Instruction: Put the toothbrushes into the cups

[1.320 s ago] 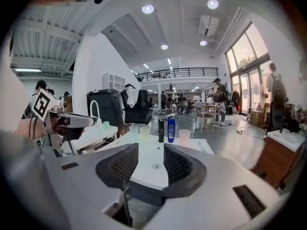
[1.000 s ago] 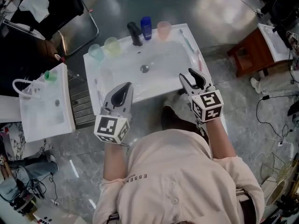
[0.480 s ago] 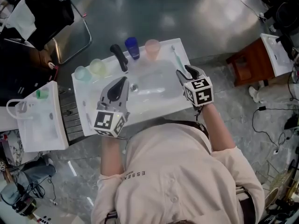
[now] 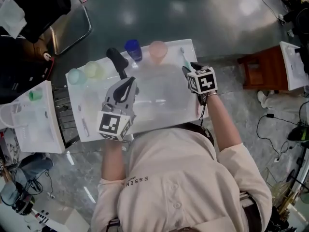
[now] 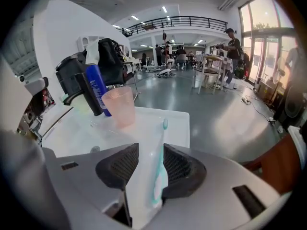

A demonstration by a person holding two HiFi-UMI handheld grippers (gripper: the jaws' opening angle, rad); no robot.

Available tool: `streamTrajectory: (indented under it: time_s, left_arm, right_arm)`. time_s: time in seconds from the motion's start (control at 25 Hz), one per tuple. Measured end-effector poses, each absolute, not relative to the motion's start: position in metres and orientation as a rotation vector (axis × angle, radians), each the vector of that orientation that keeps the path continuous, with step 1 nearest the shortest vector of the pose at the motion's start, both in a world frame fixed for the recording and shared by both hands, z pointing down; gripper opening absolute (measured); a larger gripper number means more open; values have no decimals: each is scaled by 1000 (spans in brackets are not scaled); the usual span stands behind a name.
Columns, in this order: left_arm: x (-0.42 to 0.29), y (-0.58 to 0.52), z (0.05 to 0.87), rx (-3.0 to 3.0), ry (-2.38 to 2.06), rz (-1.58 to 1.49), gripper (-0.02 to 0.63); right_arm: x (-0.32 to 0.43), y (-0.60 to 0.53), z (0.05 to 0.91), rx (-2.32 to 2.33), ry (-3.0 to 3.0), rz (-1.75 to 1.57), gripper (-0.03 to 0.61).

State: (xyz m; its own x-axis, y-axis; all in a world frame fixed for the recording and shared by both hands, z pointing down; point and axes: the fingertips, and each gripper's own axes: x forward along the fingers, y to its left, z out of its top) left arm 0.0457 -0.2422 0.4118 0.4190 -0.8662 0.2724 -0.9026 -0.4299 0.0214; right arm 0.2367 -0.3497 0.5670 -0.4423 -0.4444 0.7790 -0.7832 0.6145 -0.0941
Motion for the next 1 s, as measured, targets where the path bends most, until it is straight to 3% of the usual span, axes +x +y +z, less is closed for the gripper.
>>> streamTrajectory:
  time_s: [0.36, 0.56, 1.0]
  left_arm:
    - [56, -254, 416, 2532, -1532, 340, 2]
    - [57, -257, 418, 2527, -1538, 331, 2]
    - [44, -247, 415, 2494, -1584, 331, 2]
  right_arm:
    - [241, -379, 601, 940, -1971, 642, 169]
    - [247, -387, 607, 935, -1919, 617, 77]
    - [242, -385, 594, 939, -2010, 647, 48]
